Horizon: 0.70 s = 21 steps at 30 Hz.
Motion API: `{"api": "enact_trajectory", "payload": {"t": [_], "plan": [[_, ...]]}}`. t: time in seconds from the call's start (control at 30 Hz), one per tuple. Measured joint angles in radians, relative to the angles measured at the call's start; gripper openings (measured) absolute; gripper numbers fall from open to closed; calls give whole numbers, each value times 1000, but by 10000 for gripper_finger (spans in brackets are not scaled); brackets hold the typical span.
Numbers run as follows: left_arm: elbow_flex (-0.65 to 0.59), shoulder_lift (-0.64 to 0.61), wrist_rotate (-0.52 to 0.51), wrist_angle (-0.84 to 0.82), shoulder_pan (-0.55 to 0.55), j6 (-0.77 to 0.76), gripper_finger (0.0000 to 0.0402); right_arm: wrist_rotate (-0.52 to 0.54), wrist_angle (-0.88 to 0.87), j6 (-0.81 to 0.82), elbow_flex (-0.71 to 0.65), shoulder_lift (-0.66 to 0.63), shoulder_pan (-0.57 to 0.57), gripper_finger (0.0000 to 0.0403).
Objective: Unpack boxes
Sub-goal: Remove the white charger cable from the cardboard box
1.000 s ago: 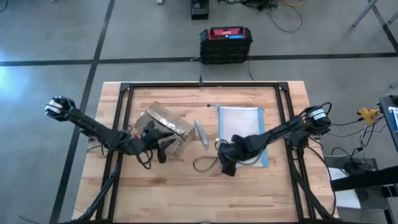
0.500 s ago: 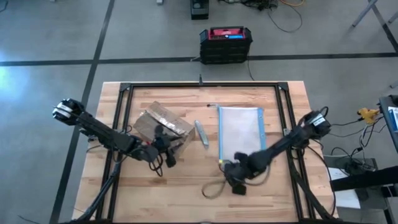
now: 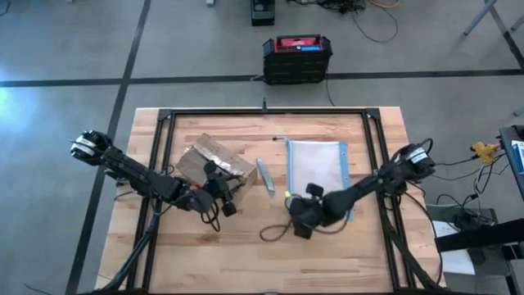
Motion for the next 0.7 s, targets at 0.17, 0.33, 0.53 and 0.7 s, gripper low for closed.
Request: {"api": "enact_trajectory", "payload": {"t": [0.17, 0.33, 0.53, 0.7], "plan": [[-13, 0, -1, -2, 0, -33, 119, -6, -1, -8, -24, 9, -53, 5], [-19, 0, -2, 0, 0, -49, 119, -135, -5, 60, -60, 16, 14, 3], [-30, 0, -2, -2, -1, -80, 119, -222, -34, 193, -47, 12, 230, 1], [-32, 0, 3, 1, -1, -101, 119, -177, -102, 267, 0, -1, 335, 2]]}}
